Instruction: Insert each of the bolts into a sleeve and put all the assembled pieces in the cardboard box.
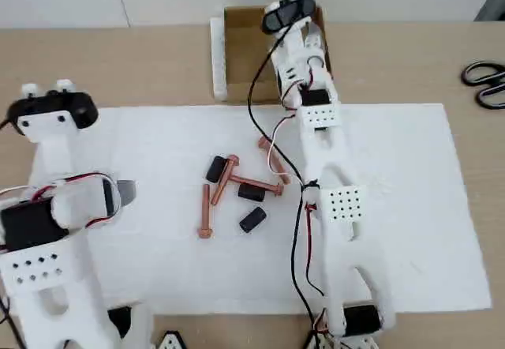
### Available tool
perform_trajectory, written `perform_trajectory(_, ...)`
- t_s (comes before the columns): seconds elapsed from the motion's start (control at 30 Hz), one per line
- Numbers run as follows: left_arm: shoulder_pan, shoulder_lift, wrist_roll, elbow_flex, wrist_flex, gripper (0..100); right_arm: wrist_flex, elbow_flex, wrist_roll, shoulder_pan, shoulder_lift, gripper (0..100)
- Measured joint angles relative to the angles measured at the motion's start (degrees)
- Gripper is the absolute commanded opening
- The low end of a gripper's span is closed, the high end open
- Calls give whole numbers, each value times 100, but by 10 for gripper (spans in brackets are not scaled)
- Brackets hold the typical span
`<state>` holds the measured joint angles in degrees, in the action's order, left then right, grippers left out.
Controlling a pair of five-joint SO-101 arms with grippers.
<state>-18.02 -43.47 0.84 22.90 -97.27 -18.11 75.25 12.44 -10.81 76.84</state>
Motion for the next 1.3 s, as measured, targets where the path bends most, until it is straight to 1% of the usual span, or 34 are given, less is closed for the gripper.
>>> perform_trajectory(0.17,0,0,0,0,0,245,-1055,1565,0,0,-9,220)
perform_trajectory(0.3,0,0,-123,0,0,245,-1952,1776,0,0,-413,220)
perform_trajectory(0.47,0,0,-132,0,0,245,-3807,1793,-316,-97,-1996,220)
perform_trajectory(0.57,0,0,-132,0,0,245,-4949,1846,-352,-316,-2910,220)
perform_trajectory(0.73,0,0,-132,0,0,245,-7007,1864,-360,-457,-4149,220)
perform_trajectory(0.8,0,0,-132,0,0,245,-7604,1873,-360,-484,-4563,220)
perform_trajectory(0.97,79,0,-114,0,0,246,-7886,1881,-360,-404,-5336,219)
perform_trajectory(1.1,624,0,-141,0,0,246,-7903,1609,-360,-378,-5820,218)
perform_trajectory(1.2,1081,0,-149,0,0,246,-7903,765,-360,-378,-6321,218)
perform_trajectory(1.3,1319,0,-149,0,0,246,-7903,-571,-360,-369,-7015,218)
